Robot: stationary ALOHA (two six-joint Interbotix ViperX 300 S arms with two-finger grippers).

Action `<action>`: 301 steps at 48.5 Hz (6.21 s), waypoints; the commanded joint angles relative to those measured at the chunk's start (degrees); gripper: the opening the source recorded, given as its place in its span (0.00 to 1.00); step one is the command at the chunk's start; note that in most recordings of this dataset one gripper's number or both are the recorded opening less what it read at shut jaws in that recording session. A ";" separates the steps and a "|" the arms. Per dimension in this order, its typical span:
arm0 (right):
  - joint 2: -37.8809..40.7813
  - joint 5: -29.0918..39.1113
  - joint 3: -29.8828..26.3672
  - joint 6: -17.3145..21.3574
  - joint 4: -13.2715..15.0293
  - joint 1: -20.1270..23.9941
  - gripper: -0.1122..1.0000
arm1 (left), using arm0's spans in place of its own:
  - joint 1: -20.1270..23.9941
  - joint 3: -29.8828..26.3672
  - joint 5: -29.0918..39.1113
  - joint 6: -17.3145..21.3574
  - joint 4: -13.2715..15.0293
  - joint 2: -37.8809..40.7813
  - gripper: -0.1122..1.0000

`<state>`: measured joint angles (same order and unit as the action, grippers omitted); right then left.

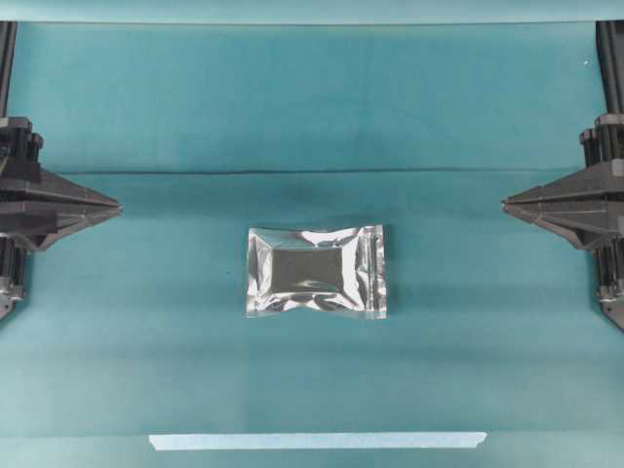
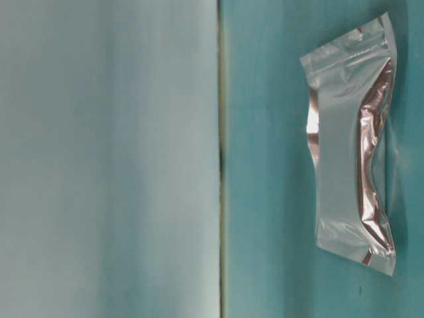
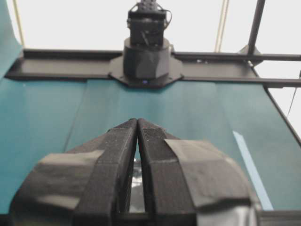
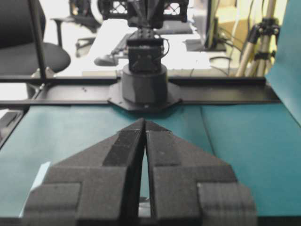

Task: Hand over the silver zip bag and make it stand upright.
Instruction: 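Move the right gripper toward the silver zip bag's right edge, then lower the right gripper onto the bag's right edge and close it, then lift the silver bag off the table with the right gripper, then rotate the held bag upright and carry it toward the left gripper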

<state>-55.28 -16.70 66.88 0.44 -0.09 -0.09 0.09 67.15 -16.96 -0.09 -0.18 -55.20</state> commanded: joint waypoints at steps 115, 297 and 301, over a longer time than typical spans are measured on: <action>61.96 -13.62 -9.14 62.84 -25.75 6.15 0.91 | -2.29 -11.43 12.48 4.92 -0.35 11.43 0.09; 56.25 79.37 -58.54 3.25 -12.57 -8.44 0.12 | -1.67 -7.65 16.52 -10.20 -0.35 8.70 0.09; 56.78 80.60 -59.50 -0.97 -12.22 -8.44 0.12 | -1.58 -7.21 16.52 -10.11 -0.35 8.70 0.09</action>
<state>1.85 62.93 9.32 2.55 -12.48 -8.53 -1.67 60.38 -0.18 -10.28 -0.53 -46.58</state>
